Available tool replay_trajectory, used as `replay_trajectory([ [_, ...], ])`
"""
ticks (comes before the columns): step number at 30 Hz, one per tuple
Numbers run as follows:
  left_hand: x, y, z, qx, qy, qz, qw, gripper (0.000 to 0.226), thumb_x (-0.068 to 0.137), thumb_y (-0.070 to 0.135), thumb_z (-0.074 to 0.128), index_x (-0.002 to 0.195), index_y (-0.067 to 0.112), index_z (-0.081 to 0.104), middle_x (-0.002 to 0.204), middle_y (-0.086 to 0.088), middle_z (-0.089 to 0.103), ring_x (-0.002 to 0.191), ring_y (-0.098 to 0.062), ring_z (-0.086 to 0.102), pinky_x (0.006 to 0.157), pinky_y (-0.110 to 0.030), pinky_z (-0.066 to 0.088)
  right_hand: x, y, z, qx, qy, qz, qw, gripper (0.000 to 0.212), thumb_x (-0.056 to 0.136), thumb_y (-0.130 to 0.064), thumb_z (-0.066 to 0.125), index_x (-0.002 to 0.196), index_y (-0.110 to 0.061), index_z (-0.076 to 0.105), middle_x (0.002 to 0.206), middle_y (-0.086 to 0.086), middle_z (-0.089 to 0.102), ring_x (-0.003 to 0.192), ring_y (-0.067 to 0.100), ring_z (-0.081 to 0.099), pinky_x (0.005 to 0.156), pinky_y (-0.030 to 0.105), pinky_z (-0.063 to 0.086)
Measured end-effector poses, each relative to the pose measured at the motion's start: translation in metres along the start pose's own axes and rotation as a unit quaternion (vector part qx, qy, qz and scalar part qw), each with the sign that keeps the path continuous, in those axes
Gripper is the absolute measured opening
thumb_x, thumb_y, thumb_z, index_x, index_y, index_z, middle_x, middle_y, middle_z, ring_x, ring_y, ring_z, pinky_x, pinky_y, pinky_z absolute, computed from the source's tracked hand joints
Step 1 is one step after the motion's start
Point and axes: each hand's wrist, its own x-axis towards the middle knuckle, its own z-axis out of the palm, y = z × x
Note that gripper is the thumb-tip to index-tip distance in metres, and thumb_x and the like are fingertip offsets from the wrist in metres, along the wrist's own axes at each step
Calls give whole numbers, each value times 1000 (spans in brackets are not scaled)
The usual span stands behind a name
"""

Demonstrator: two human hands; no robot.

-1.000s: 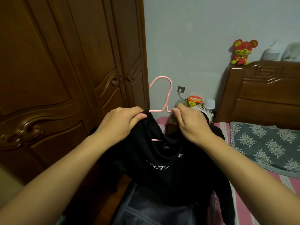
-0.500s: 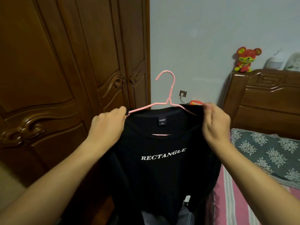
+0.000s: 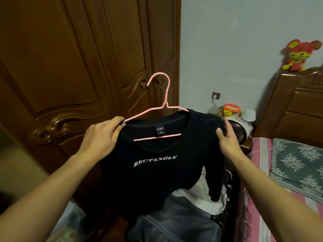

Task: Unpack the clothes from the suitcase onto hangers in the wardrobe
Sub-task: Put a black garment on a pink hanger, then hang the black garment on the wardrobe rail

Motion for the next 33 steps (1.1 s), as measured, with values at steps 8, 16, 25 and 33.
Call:
replay_trajectory([
  [8,-44,-58,-55,-14,12,45,999,37,99,39,50,112,13,73,102,-7,77,86,-28,75,71,-40,61,15,-43,40,-62,72,-60,994,25,103,-14,41,104,-12,66,109,11,65,111,33,57,88,33,39],
  [16,-90,-114,-95,-24,-5,-45,999,41,99,49,45,113,22,72,108,4,76,99,-21,71,79,-36,55,-84,-112,135,-311,-152,-398,850,29,103,-47,35,97,-25,54,83,-5,59,78,19,60,68,33,44],
  [25,-154,-134,-117,86,-82,-29,993,39,103,49,24,95,30,57,80,9,62,70,-15,63,57,-32,45,-148,-142,207,-208,-353,-307,859,49,95,-60,29,73,-23,52,65,-7,56,64,4,53,67,34,41],
  [33,-212,-157,-129,93,36,-1,995,34,107,30,42,94,14,68,81,-3,65,71,-22,63,56,-36,47,-179,-148,202,-140,-492,-76,856,66,87,-76,34,110,-28,73,106,-14,72,105,-1,63,100,26,44],
])
